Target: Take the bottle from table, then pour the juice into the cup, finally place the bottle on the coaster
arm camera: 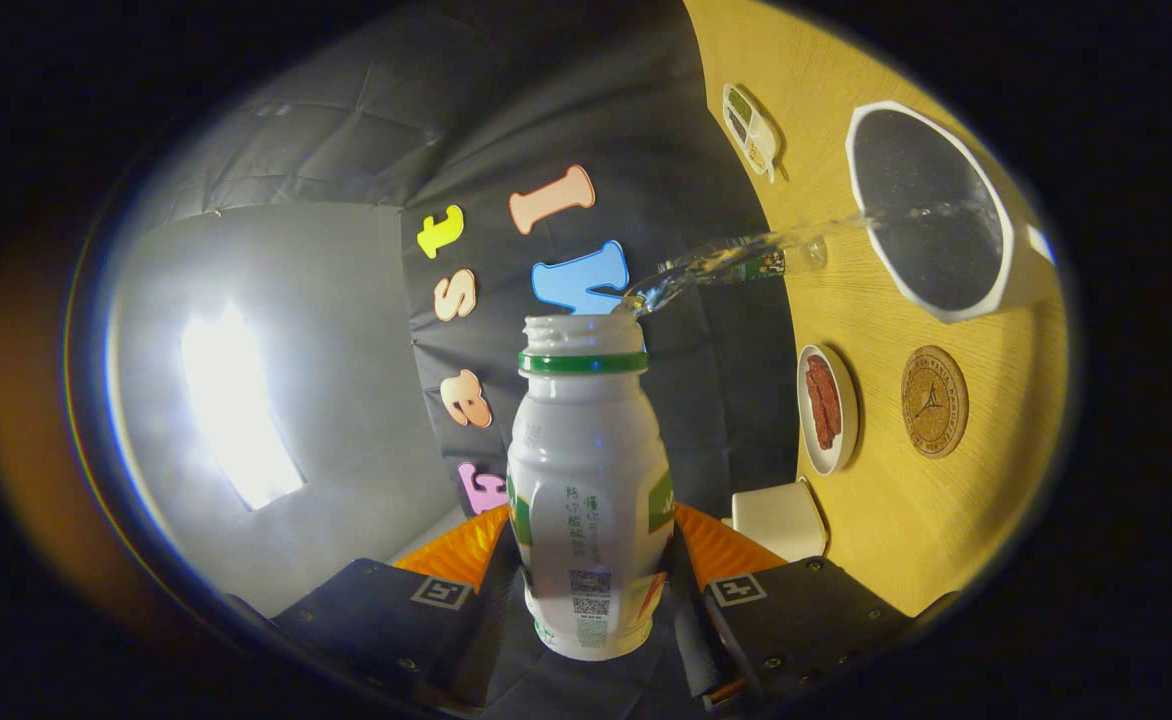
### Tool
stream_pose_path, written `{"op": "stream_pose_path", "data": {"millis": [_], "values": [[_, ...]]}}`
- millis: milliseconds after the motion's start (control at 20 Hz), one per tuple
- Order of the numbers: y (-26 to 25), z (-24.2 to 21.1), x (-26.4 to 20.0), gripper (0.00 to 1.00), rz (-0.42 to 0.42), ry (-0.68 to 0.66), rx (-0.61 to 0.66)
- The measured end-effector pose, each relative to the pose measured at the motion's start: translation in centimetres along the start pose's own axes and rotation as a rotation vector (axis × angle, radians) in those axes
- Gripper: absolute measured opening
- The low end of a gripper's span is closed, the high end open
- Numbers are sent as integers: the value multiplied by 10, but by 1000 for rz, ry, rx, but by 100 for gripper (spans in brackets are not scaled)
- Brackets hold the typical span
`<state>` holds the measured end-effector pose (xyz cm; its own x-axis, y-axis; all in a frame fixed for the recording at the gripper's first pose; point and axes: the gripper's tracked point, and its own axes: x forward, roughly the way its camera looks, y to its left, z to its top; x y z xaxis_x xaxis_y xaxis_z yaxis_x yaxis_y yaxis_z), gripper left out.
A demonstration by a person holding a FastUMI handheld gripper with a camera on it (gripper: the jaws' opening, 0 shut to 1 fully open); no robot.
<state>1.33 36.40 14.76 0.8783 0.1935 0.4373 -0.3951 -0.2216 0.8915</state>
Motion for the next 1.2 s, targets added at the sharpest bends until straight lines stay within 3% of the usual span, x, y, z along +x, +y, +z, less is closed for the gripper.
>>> {"op": "stream_pose_path", "data": {"millis": [1200], "values": [[-2,3,-4,71,0,-9,28]]}}
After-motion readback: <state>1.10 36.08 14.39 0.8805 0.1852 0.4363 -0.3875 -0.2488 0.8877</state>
